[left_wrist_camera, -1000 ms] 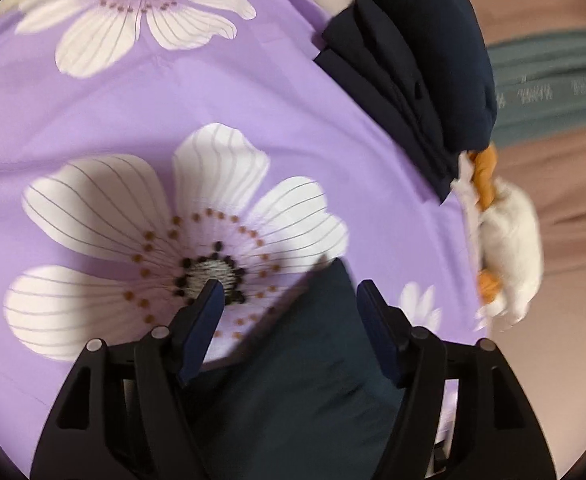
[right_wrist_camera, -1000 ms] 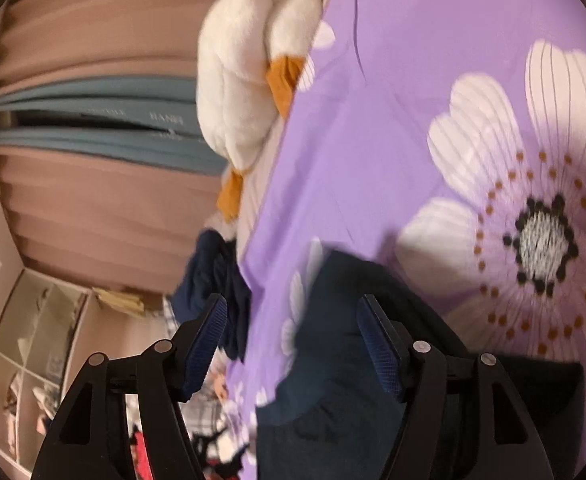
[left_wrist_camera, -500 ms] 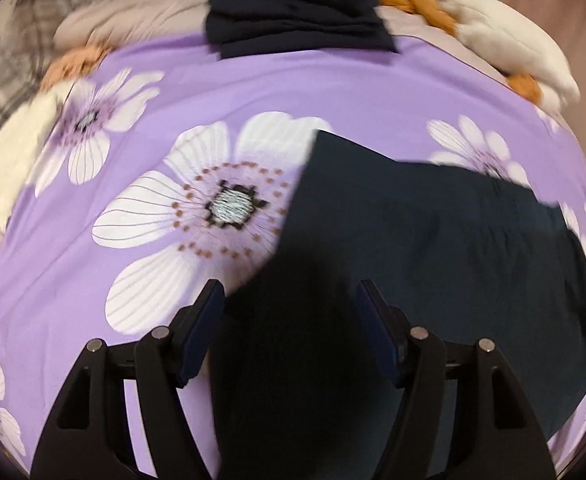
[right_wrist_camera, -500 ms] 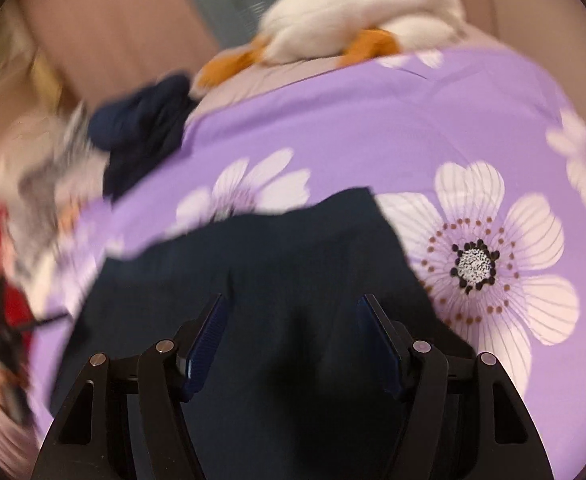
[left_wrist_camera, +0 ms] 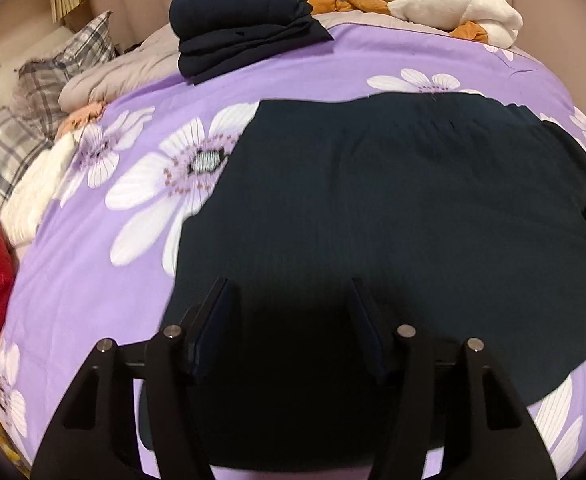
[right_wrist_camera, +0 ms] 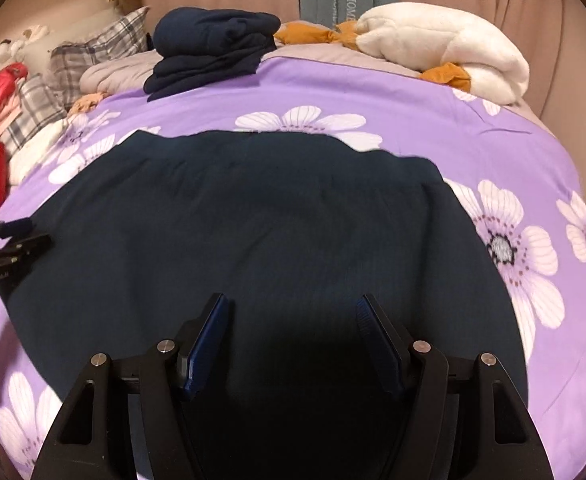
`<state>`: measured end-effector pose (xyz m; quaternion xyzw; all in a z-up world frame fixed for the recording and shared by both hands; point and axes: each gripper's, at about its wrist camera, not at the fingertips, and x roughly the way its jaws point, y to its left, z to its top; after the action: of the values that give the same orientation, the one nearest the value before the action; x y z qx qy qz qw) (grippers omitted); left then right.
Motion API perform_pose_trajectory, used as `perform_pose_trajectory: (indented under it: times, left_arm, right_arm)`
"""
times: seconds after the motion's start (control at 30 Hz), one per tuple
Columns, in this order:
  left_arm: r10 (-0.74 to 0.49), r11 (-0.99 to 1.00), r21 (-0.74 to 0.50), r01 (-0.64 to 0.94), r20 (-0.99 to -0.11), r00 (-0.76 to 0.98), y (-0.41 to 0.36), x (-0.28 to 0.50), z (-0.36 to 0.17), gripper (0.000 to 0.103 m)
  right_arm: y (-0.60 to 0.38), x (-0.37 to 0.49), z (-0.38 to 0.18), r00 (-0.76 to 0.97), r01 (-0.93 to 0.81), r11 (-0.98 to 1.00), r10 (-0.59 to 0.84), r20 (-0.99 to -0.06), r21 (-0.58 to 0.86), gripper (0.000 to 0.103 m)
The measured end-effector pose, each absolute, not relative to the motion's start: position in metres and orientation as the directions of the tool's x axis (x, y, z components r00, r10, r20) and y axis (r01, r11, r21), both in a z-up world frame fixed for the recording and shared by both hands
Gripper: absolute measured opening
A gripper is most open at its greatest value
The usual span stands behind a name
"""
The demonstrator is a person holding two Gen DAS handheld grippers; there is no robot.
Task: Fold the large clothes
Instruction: 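Lift both open tools back over the folded jacket's edge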
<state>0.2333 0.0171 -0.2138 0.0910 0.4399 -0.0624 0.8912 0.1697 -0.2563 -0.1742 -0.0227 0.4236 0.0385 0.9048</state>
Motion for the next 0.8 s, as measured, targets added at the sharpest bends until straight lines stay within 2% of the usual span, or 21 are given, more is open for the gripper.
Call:
perform_pose_trajectory:
  times: [0.43, 0.8]
  left_arm:
    - [-0.054, 0.983, 0.064, 0.173, -0.798, 0.6, 0.017, 0.216, -0.221, 0.058]
    - [-0.061, 0.985, 0.048, 0.164, -0.796, 0.603, 0.018, 0.203, -0.222, 0.058]
  right_arm:
    - [-0.249, 0.142, -0.195, 0.64, -0.081, 0.995, 0.003, -0.768, -0.064, 0.069]
    - [-0.251, 0.132, -0.2, 0.644, -0.071, 0.997, 0.021, -0.764, -0.032, 0.069]
